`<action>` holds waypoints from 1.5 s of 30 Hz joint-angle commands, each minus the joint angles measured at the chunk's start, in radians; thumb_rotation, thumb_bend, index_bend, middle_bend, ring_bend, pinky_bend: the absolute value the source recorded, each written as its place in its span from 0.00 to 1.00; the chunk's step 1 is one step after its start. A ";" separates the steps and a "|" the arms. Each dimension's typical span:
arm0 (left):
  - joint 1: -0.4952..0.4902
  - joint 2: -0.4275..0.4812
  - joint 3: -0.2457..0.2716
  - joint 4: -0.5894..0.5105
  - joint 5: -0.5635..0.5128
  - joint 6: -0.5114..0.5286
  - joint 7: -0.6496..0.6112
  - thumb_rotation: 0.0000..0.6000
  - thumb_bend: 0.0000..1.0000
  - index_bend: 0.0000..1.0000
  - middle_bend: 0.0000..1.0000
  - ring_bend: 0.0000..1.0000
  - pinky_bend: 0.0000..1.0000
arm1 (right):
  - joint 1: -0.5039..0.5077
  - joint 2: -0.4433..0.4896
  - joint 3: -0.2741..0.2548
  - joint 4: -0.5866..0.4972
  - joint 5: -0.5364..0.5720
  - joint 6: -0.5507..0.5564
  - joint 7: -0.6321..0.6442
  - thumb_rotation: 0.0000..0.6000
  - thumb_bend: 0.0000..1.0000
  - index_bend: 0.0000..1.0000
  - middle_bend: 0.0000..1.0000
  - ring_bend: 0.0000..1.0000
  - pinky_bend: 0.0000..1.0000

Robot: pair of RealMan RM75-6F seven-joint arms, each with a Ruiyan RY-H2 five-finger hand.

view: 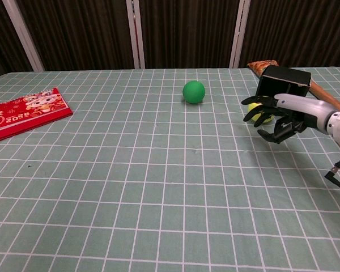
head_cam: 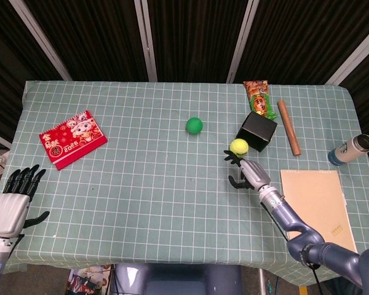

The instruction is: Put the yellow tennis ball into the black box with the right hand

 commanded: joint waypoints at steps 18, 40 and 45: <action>0.001 -0.002 -0.004 0.004 -0.008 0.000 0.000 1.00 0.11 0.00 0.00 0.00 0.00 | 0.049 -0.049 0.004 0.095 -0.009 -0.031 0.119 1.00 0.55 0.01 0.17 0.16 0.35; -0.001 -0.007 -0.008 0.001 -0.025 -0.007 0.013 1.00 0.11 0.00 0.00 0.00 0.00 | 0.109 -0.083 -0.066 0.297 -0.077 -0.097 0.267 1.00 0.55 0.03 0.07 0.01 0.00; 0.000 -0.008 -0.006 -0.002 -0.026 -0.009 0.017 1.00 0.11 0.00 0.00 0.00 0.00 | 0.117 -0.089 -0.085 0.336 -0.092 -0.109 0.280 1.00 0.55 0.05 0.07 0.00 0.00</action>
